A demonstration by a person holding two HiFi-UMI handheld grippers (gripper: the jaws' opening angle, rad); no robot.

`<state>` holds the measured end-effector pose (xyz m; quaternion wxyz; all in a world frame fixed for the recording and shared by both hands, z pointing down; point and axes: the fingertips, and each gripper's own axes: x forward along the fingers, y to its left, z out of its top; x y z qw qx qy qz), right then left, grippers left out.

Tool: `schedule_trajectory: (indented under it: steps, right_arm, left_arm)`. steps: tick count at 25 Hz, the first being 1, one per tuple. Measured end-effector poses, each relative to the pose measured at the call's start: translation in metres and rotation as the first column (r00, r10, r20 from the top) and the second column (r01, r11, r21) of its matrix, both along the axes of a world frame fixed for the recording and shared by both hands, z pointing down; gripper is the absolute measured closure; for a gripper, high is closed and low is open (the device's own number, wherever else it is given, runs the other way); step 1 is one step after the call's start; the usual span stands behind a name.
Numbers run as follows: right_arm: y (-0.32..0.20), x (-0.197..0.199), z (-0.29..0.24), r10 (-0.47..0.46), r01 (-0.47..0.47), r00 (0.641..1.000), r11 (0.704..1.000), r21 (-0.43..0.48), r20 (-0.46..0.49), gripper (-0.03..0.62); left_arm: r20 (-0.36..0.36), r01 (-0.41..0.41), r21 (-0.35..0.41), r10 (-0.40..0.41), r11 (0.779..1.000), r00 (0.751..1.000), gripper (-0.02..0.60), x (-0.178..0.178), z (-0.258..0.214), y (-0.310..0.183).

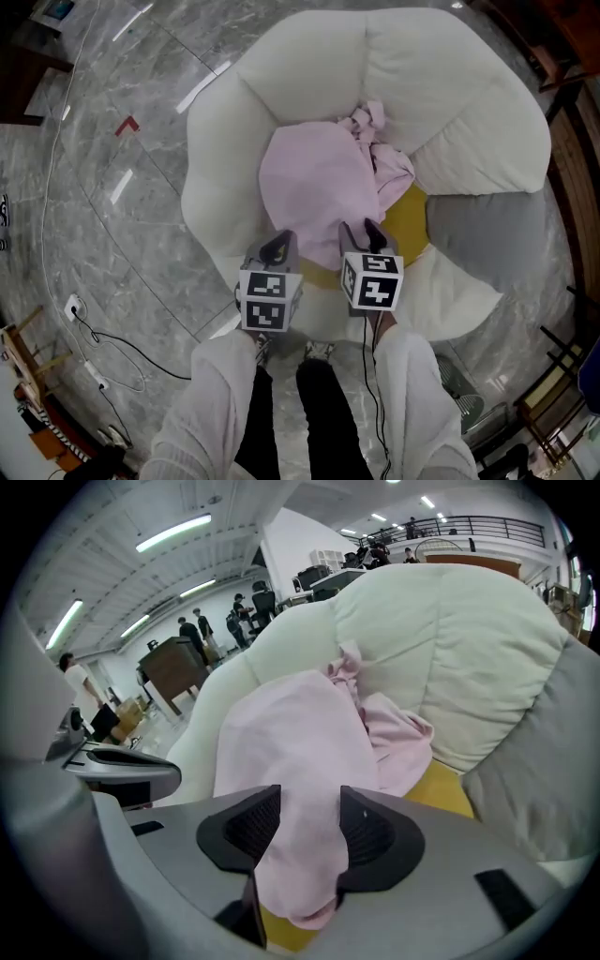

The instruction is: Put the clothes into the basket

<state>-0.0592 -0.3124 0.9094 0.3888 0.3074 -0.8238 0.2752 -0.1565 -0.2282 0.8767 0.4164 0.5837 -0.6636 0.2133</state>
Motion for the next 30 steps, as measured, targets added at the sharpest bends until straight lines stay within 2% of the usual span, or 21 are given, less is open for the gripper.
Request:
schedule_trajectory:
  steps: [4, 7, 15, 18, 22, 30]
  right_arm:
    - [0.000, -0.007, 0.019, -0.029, 0.028, 0.999, 1.000, -0.009, -0.033, 0.416]
    - [-0.002, -0.010, 0.028, -0.016, 0.015, 0.999, 1.000, -0.016, -0.040, 0.416]
    - [-0.004, -0.011, 0.043, -0.031, 0.027, 0.995, 0.999, -0.042, -0.098, 0.420]
    - [-0.003, -0.012, 0.042, -0.053, 0.050, 0.991, 0.998, -0.034, -0.124, 0.487]
    - [-0.001, -0.013, 0.034, -0.087, 0.087, 0.986, 0.996, -0.008, -0.142, 0.536]
    - [0.004, -0.011, -0.009, -0.070, 0.075, 0.993, 0.996, 0.044, -0.093, 0.562]
  left_arm:
    - [0.002, 0.013, -0.013, -0.013, 1.000, 1.000, 0.578, -0.004, 0.010, 0.006]
    - [0.001, 0.023, -0.016, -0.023, 1.000, 1.000, 0.578, -0.006, 0.014, 0.009]
    - [0.013, 0.001, -0.022, -0.001, 1.000, 1.000, 0.578, -0.009, 0.009, 0.022]
    - [0.016, 0.009, -0.018, -0.009, 1.000, 1.000, 0.578, -0.013, 0.007, 0.027]
    - [0.011, 0.034, -0.019, -0.034, 0.999, 0.999, 0.578, -0.017, 0.004, 0.038]
    - [-0.012, 0.057, -0.016, -0.057, 0.998, 0.998, 0.578, -0.016, -0.016, 0.057]
